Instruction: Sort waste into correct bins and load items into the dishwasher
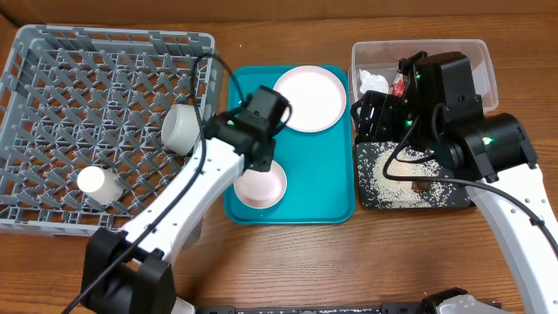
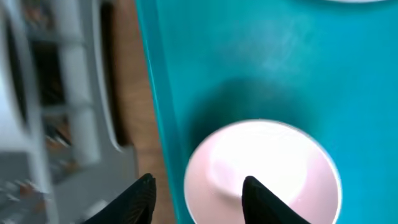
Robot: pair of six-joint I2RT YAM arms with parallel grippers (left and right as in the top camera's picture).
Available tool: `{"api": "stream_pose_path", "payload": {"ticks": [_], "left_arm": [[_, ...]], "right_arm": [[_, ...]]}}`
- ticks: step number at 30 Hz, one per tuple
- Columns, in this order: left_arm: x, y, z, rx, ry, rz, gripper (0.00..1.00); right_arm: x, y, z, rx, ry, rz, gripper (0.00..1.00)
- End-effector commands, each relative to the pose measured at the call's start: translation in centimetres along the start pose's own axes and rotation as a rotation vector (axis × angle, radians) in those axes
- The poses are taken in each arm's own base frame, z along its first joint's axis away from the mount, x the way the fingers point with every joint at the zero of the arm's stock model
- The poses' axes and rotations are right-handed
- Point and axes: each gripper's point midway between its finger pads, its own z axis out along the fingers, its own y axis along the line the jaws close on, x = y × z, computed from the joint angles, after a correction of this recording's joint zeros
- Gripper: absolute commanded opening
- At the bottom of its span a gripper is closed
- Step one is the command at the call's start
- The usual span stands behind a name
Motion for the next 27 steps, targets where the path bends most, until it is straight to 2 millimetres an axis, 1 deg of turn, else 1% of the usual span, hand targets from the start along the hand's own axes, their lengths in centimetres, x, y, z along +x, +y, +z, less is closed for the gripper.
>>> {"api": "stream_pose_path", "payload": {"ticks": [1, 3, 5, 7, 10, 12, 13, 15, 16, 19, 21, 22, 23, 24, 27], "left_arm": [[3.9, -0.4, 3.3, 0.035, 0.178, -0.149, 0.46], [4.9, 0.0, 4.5, 0.016, 0.216, -0.164, 0.45], [5.5, 0.0, 5.7, 0.01, 0.244, -0.165, 0.42], [5.8, -0.4, 6.8, 0.017, 0.266, -0.156, 0.36], [6.6, -1.8, 7.8, 0.069, 0.312, -0.094, 0.29], [7.2, -2.4, 8.0, 0.096, 0.343, -0.093, 0.09], [7.3, -2.7, 8.0, 0.112, 0.35, -0.095, 0.04], [6.8, -2.9, 7.8, 0.127, 0.336, -0.091, 0.04], [6.3, -3.0, 7.4, 0.133, 0.321, -0.084, 0.04], [4.1, -2.7, 5.3, 0.146, 0.27, -0.059, 0.04], [2.0, -1.8, 3.0, 0.119, 0.206, -0.054, 0.04], [1.0, -1.0, 1.9, 0.086, 0.17, -0.053, 0.04], [-0.5, 0.9, 0.2, 0.005, 0.109, -0.058, 0.04], [-1.6, 2.7, -1.2, -0.074, 0.062, -0.063, 0.04], [-3.7, 8.2, -4.9, -0.326, -0.053, -0.086, 0.04]], "right_arm": [[-0.3, 0.2, -0.1, -0.009, -0.006, -0.003, 0.83], [-0.3, 0.2, -0.1, -0.008, -0.005, -0.003, 0.83], [-0.3, 0.2, -0.1, -0.008, -0.005, -0.003, 0.83], [-0.3, 0.3, -0.1, -0.009, -0.006, -0.003, 0.83], [-0.3, 0.2, -0.1, -0.009, -0.006, -0.003, 0.83], [-0.2, 0.2, -0.1, -0.007, -0.003, -0.003, 0.83], [-0.1, 0.2, -0.1, -0.005, 0.0, -0.002, 0.83], [0.0, 0.1, -0.1, -0.003, 0.004, -0.001, 0.83], [0.0, 0.1, -0.1, -0.003, 0.004, -0.002, 0.83], [-0.2, 0.2, -0.1, -0.005, -0.001, -0.003, 0.84], [-0.3, 0.2, -0.1, -0.008, -0.005, -0.004, 0.84], [-0.3, 0.2, -0.1, -0.008, -0.006, -0.004, 0.84], [-0.3, 0.2, -0.1, -0.008, -0.005, -0.004, 0.84], [-0.2, 0.2, -0.1, -0.007, -0.004, -0.003, 0.84], [-0.2, 0.2, -0.1, -0.005, -0.001, -0.003, 0.84]]}}
